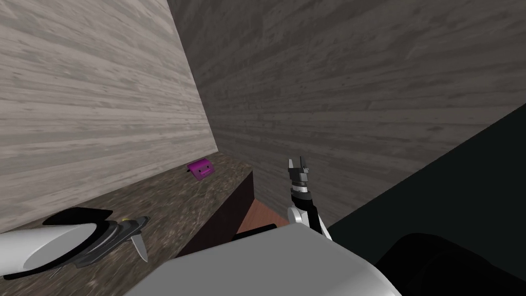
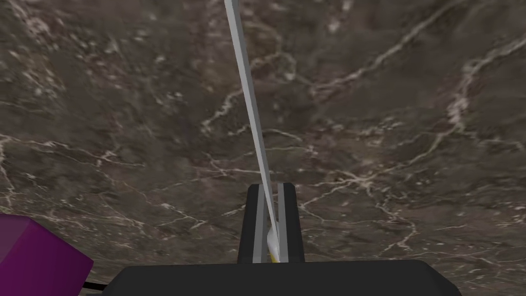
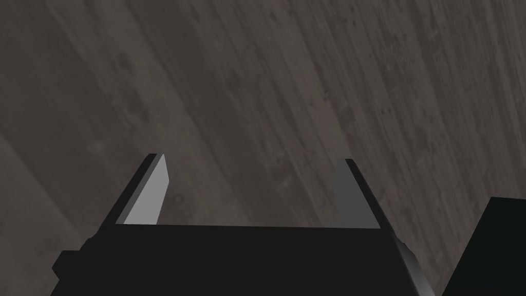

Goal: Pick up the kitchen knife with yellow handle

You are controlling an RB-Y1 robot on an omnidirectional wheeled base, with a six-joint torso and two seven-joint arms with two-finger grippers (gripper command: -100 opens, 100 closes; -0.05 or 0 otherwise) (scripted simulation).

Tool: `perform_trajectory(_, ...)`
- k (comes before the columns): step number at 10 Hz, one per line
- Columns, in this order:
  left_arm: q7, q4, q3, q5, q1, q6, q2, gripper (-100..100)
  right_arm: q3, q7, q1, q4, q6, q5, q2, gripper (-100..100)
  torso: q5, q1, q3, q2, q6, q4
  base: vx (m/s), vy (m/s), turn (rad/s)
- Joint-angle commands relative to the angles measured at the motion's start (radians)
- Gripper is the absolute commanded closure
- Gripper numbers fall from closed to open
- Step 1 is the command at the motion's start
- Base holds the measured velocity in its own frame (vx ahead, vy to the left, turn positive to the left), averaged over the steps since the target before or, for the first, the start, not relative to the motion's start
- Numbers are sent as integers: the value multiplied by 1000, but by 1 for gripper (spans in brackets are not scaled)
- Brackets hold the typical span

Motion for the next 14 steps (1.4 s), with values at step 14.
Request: perform_trajectory(14, 384, -169, -61, -127, -9, 19, 64, 100, 0, 0, 0, 0, 0, 0, 0, 0, -1, -2, -2, -2, -2, -2, -50, 37, -57)
